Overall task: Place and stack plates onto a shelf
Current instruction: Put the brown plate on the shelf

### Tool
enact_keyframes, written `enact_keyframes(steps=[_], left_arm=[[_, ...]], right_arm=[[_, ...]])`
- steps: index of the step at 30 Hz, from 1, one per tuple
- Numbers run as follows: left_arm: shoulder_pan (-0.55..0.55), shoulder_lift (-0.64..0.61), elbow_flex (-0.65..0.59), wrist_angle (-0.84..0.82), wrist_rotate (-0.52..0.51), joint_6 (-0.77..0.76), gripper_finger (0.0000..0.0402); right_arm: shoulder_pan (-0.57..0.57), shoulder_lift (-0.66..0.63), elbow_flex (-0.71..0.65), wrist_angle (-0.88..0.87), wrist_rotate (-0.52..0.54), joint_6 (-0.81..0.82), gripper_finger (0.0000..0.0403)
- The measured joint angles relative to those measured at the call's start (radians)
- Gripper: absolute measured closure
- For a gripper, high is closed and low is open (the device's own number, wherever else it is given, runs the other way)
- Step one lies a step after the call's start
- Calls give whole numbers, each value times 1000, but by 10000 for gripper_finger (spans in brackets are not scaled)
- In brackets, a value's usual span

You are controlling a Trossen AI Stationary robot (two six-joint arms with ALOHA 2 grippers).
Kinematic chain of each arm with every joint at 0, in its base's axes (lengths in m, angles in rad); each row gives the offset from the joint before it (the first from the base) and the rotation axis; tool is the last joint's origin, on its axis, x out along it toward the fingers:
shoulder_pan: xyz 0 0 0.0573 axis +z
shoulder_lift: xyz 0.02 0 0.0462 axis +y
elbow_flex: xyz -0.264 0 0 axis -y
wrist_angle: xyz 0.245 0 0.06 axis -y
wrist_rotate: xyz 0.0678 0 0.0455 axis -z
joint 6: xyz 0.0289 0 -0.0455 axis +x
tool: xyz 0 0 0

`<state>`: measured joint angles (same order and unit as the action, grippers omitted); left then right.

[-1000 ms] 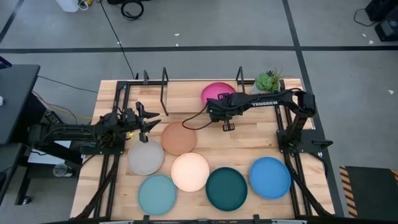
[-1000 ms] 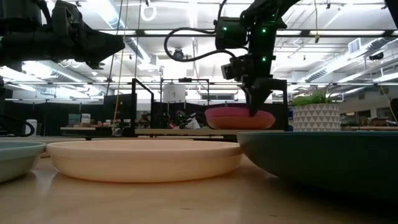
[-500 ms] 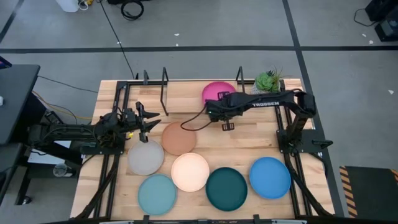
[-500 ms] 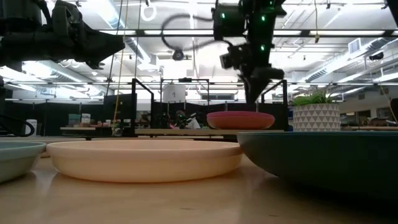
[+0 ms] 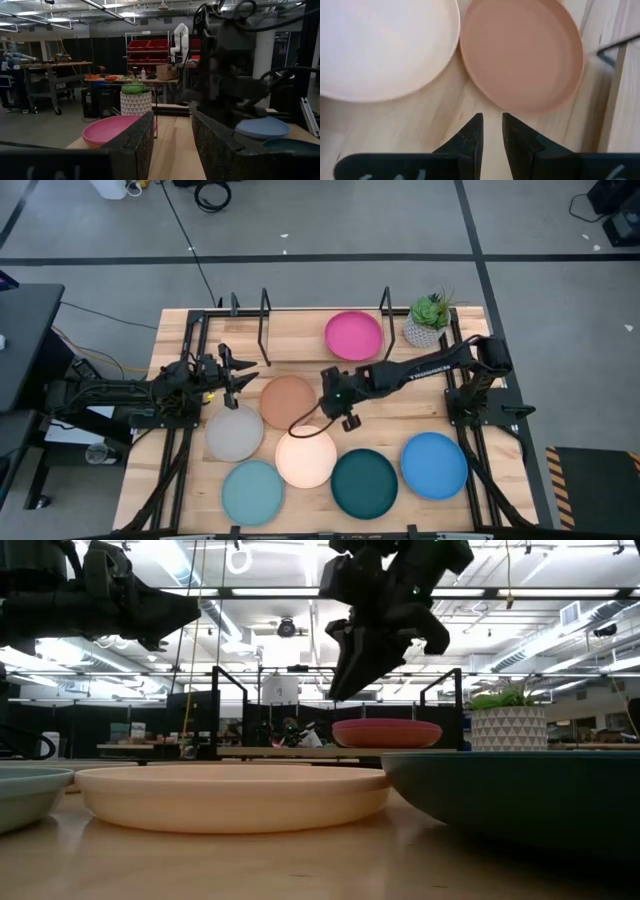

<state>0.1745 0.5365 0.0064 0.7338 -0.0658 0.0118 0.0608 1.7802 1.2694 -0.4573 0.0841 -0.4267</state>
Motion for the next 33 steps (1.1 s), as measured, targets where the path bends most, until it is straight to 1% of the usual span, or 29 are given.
enact_keyframes(steps=[2,7,10,12,15,18,23,29,33], left_arm=[[0,0,0,0,0,0,260],[0,0,0,2,0,1,260],[0,0,0,4,0,1,260],[0,0,0,4,0,1,260],[0,0,0,7,0,1,260],[0,0,0,-1,0,0,260],[0,0,0,-6,0,1,260],[0,0,0,-12,0,0,260],[0,0,0,-13,0,0,260]], right_arm=[[6,0,-23,45,0,-3,324],[2,0,-28,86,-7,-3,324],[-8,8,-28,126,-53,-3,324],[-12,38,-17,148,-65,-5,324],[-18,124,31,127,-75,-62,324],[-18,208,106,50,-41,-160,324],[-19,299,205,-32,-28,-259,324],[-18,360,234,-70,-25,-375,324],[-18,372,237,-49,-6,-389,325]])
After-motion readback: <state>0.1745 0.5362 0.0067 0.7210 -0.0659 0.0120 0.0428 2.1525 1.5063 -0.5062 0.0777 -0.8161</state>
